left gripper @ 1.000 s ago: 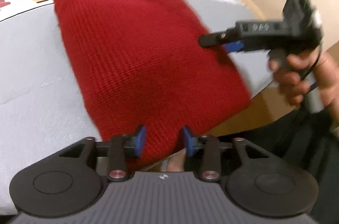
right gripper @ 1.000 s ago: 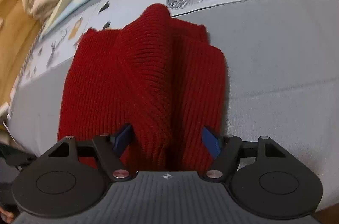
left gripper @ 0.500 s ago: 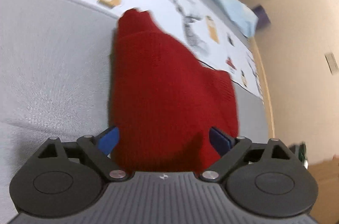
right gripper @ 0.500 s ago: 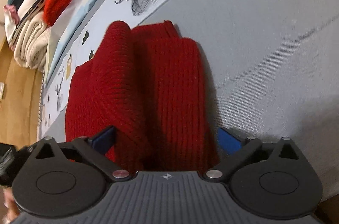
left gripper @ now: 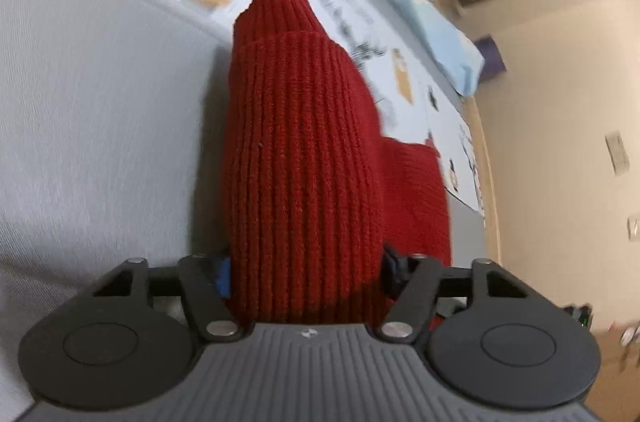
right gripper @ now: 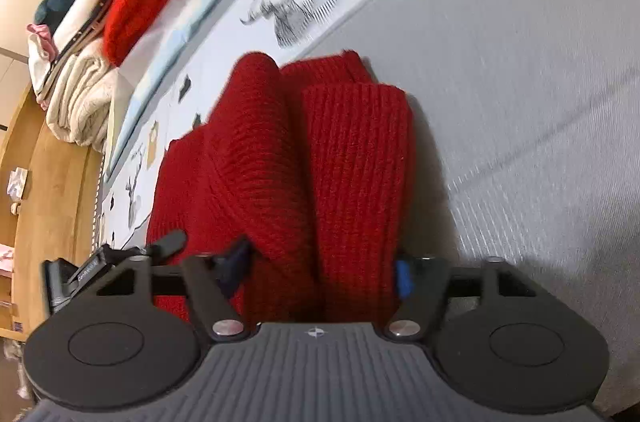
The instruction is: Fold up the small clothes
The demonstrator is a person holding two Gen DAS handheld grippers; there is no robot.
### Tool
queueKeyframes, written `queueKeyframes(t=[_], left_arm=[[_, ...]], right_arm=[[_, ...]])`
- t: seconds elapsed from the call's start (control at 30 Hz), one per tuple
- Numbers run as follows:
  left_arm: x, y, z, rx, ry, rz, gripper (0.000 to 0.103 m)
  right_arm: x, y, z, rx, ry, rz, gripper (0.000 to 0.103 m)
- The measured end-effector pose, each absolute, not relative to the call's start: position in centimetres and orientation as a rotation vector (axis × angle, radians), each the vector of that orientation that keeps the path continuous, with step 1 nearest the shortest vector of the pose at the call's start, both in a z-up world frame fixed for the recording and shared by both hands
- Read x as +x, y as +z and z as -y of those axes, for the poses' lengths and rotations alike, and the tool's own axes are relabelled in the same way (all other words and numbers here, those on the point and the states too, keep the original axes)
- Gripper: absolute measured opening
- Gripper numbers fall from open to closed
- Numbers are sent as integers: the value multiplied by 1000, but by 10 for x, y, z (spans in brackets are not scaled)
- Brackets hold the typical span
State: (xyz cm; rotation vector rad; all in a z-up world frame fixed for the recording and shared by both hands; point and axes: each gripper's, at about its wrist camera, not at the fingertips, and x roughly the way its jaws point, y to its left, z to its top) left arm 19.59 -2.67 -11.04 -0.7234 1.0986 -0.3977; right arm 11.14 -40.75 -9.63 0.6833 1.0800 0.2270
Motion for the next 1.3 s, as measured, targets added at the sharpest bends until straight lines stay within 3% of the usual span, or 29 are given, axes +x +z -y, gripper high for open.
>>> queueKeyframes(t=[0.17, 0.4, 0.63, 0.93, 1.07, 1.13, 1.17, 1.2, 1.23, 1.3], left_arm=[[217, -49, 5, -568, -422, -1008, 68], [258, 3, -52, -468, -403, -934, 68], [287, -22, -99, -504, -295, -954, 78], [271, -13, -136, -581, -266, -975, 78], [262, -21, -133, -535, -257, -1058, 78], [255, -34, -136, -519, -265, -1083, 78], [252, -35, -133, -507, -269, -1094, 78], [250, -37, -132, -500, -275, -1099, 78], [248, -38, -130, -494, -284, -1102, 78], [243, -40, -122, -474, -306, -1111, 78]], right_arm=[[123, -78, 386, 669, 271, -978, 42], [171, -54, 324, 687, 345, -854, 40], [209, -46, 262, 599, 336, -776, 40], [223, -62, 262, 522, 171, -863, 53], [209, -59, 259, 513, 284, -930, 70], [203, -66, 253, 479, 320, -994, 70], [202, -70, 249, 462, 334, -1017, 61], [201, -73, 245, 436, 349, -1032, 27], [199, -73, 238, 407, 364, -1038, 18], [192, -63, 232, 362, 369, -975, 17]])
